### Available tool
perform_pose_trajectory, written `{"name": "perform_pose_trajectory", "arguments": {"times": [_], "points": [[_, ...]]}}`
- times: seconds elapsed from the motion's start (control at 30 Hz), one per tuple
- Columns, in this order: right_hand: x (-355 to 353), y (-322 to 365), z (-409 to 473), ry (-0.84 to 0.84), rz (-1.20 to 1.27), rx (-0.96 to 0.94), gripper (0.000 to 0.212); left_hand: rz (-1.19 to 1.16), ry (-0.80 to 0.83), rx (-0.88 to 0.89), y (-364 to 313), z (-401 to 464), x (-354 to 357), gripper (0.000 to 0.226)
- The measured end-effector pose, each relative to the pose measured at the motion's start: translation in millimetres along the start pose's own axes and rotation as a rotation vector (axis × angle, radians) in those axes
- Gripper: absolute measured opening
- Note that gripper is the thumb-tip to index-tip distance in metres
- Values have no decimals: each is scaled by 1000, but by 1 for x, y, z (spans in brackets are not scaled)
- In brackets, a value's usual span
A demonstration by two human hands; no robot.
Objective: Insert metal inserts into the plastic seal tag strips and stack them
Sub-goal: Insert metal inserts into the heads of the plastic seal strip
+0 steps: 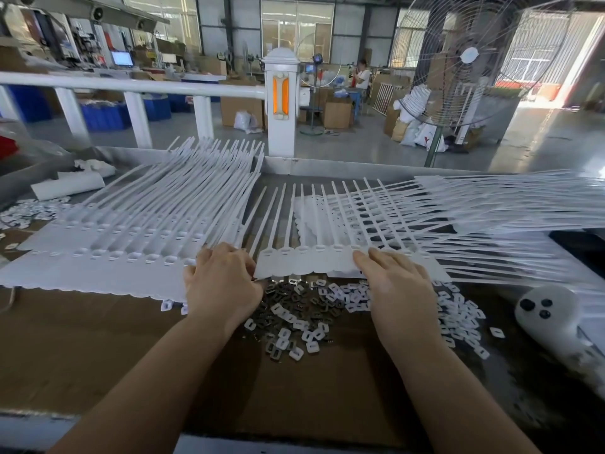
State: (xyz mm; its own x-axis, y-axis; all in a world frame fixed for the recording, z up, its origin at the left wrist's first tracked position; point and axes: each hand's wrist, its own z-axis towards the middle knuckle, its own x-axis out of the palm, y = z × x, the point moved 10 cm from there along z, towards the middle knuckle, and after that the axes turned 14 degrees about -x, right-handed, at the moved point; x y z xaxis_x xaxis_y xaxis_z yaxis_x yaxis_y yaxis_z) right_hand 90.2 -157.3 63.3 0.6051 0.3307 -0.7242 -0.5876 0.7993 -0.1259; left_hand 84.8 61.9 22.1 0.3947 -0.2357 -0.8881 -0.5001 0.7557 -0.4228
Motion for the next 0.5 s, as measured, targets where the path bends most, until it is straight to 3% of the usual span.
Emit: {"name": "perform_pose_trajectory", "arguments": {"times": [0.17,0.33,0.43,0.5], "points": [[4,5,0,74,-22,-9,38,-29,-28,-71,8,-3,-2,44],[37,6,-7,332,24,-31,35,31,-78,-78,12,-7,-11,18],[42,6,-9,380,39,-48,30,47,-84,-41,9,-11,-15,12],[39,7,-8,376,17,-48,26,11,-79,84,-6,-15,-15,9]]}}
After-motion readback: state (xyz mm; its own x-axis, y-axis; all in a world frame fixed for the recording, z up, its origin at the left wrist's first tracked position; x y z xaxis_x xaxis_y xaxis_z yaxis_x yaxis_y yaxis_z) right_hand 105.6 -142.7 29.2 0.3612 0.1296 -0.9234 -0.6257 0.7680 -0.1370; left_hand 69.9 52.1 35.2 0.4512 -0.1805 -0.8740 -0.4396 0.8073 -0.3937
